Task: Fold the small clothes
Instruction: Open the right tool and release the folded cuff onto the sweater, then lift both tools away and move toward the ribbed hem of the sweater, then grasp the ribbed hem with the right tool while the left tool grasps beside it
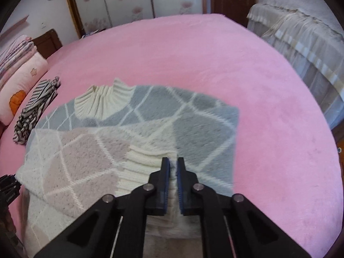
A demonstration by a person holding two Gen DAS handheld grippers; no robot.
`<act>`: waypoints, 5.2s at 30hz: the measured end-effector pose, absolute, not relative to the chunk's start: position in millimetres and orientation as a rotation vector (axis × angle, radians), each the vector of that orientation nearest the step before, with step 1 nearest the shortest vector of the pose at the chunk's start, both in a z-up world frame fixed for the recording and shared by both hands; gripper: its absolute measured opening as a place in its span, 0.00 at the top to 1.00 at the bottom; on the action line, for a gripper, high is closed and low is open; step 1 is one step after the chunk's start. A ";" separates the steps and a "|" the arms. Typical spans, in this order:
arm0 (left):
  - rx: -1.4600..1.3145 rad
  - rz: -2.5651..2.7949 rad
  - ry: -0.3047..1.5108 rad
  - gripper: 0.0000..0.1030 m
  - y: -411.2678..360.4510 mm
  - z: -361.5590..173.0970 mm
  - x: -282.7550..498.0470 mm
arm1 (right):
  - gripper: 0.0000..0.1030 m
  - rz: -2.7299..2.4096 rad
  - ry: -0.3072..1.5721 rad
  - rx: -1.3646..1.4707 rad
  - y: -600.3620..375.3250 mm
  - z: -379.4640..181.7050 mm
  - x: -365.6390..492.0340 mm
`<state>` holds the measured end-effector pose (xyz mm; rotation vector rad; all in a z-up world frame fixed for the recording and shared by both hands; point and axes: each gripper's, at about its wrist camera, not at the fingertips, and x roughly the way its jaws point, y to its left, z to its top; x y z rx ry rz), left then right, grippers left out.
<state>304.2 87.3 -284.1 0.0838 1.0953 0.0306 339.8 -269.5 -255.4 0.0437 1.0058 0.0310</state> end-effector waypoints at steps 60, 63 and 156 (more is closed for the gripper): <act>-0.141 -0.111 0.935 0.55 91.7 -257.7 361.1 | 0.98 0.063 1.006 -0.006 -230.7 -256.9 322.3; -0.140 -0.110 0.918 0.50 84.3 -254.2 329.2 | 0.98 0.156 0.986 -0.022 -193.0 -251.5 304.8; -0.333 -0.129 1.053 0.05 114.2 -291.7 28.1 | 0.62 0.074 1.074 0.169 -291.3 -264.9 10.3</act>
